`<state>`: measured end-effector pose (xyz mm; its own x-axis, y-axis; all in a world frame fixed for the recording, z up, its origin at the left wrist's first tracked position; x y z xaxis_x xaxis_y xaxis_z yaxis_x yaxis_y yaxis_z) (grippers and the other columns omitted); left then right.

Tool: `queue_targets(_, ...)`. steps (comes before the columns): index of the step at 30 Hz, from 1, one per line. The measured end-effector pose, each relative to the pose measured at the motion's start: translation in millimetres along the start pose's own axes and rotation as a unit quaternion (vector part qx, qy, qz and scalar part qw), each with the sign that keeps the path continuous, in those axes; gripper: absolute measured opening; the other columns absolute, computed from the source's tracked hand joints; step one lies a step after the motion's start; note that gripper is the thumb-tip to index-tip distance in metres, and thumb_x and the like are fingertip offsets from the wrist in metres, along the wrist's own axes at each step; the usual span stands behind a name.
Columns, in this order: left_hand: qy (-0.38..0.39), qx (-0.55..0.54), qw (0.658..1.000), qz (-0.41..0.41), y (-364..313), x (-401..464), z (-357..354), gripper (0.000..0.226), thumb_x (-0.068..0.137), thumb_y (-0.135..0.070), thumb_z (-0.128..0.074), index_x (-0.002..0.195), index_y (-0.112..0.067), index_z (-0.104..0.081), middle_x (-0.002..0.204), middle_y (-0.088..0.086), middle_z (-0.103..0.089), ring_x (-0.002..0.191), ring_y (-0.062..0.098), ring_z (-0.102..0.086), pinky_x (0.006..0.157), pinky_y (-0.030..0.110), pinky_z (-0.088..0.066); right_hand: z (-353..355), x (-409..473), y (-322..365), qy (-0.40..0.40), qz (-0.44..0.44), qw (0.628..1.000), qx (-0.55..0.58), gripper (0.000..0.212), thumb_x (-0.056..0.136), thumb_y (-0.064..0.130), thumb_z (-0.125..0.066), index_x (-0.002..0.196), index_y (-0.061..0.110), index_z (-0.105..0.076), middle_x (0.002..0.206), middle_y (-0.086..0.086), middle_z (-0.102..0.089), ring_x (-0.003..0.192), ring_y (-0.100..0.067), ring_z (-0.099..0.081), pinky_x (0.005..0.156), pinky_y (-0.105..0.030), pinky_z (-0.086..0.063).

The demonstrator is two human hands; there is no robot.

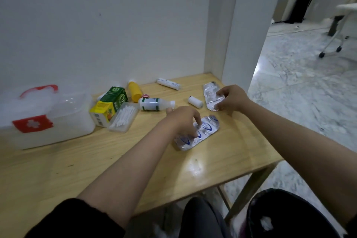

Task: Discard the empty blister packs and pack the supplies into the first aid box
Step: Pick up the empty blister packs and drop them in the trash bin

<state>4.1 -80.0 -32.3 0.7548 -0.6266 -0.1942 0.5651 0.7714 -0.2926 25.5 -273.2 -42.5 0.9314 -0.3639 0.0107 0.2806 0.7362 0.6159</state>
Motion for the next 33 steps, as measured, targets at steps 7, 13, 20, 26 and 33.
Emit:
queue_targets(7, -0.018, -0.095, 0.995, 0.01, -5, -16, 4, 0.039, 0.061, -0.024, -0.087, 0.096, -0.026, -0.071, 0.081, -0.009, -0.06, 0.077, 0.013, -0.059, 0.076, 0.03, -0.048, 34, -45, -20, -0.069, 0.017, 0.994, 0.085, 0.031, 0.076, 0.014, -0.075, 0.106, 0.007, -0.071, 0.108, -0.007, -0.07, 0.087, -0.012, -0.057, 0.08, -0.021, -0.039)
queue_targets(13, -0.062, -0.202, 0.977, -0.03, -26, -27, 21, 0.034, 0.066, -0.013, -0.083, 0.098, -0.013, -0.072, 0.062, -0.006, -0.054, 0.052, 0.005, -0.049, 0.049, 0.014, -0.037, 64, -100, -44, -0.112, 0.021, 0.983, 0.144, 0.04, 0.075, 0.015, -0.074, 0.115, 0.014, -0.067, 0.108, 0.003, -0.066, 0.081, -0.014, -0.065, 0.079, -0.022, -0.049)
queue_targets(20, -0.073, -0.319, 0.937, -0.12, -108, -14, 13, 0.038, 0.069, -0.008, -0.081, 0.105, -0.007, -0.071, 0.077, 0.003, -0.058, 0.064, 0.009, -0.051, 0.061, 0.017, -0.044, 107, -190, -113, -0.207, -0.026, 0.951, 0.229, 0.042, 0.075, 0.008, -0.077, 0.115, 0.012, -0.066, 0.1, -0.005, -0.07, 0.068, -0.024, -0.068, 0.069, -0.026, -0.054)
queue_targets(26, 0.021, -0.31, 0.934, -0.177, -208, 0, -52, 0.039, 0.07, -0.005, -0.078, 0.107, -0.008, -0.069, 0.08, 0.0, -0.061, 0.07, 0.01, -0.056, 0.064, 0.012, -0.046, 115, -267, -210, -0.288, -0.141, 0.929, 0.187, 0.039, 0.074, 0.013, -0.077, 0.112, 0.015, -0.066, 0.092, 0.001, -0.069, 0.047, 0.002, -0.058, 0.053, -0.005, -0.042)
queue_targets(33, 0.021, 0.076, 0.959, -0.273, -298, 8, -171, 0.036, 0.079, -0.002, -0.057, 0.114, -0.013, -0.06, 0.089, 0.006, -0.058, 0.076, 0.026, -0.057, 0.054, 0.031, -0.04, 48, -334, -320, -0.233, -0.318, 0.911, 0.117, 0.044, 0.075, 0.014, -0.074, 0.118, 0.007, -0.064, 0.123, -0.01, -0.064, 0.111, -0.026, -0.06, 0.095, -0.029, -0.041)
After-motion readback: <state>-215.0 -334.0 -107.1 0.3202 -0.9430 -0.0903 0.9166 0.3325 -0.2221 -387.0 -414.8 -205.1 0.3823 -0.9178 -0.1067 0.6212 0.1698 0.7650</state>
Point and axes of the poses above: each hand's wrist, its own x-axis towards the middle knuckle, its own z-axis out of the back of the hand, y = z × x, the point moved 7 cm from there along x, towards the middle knuckle
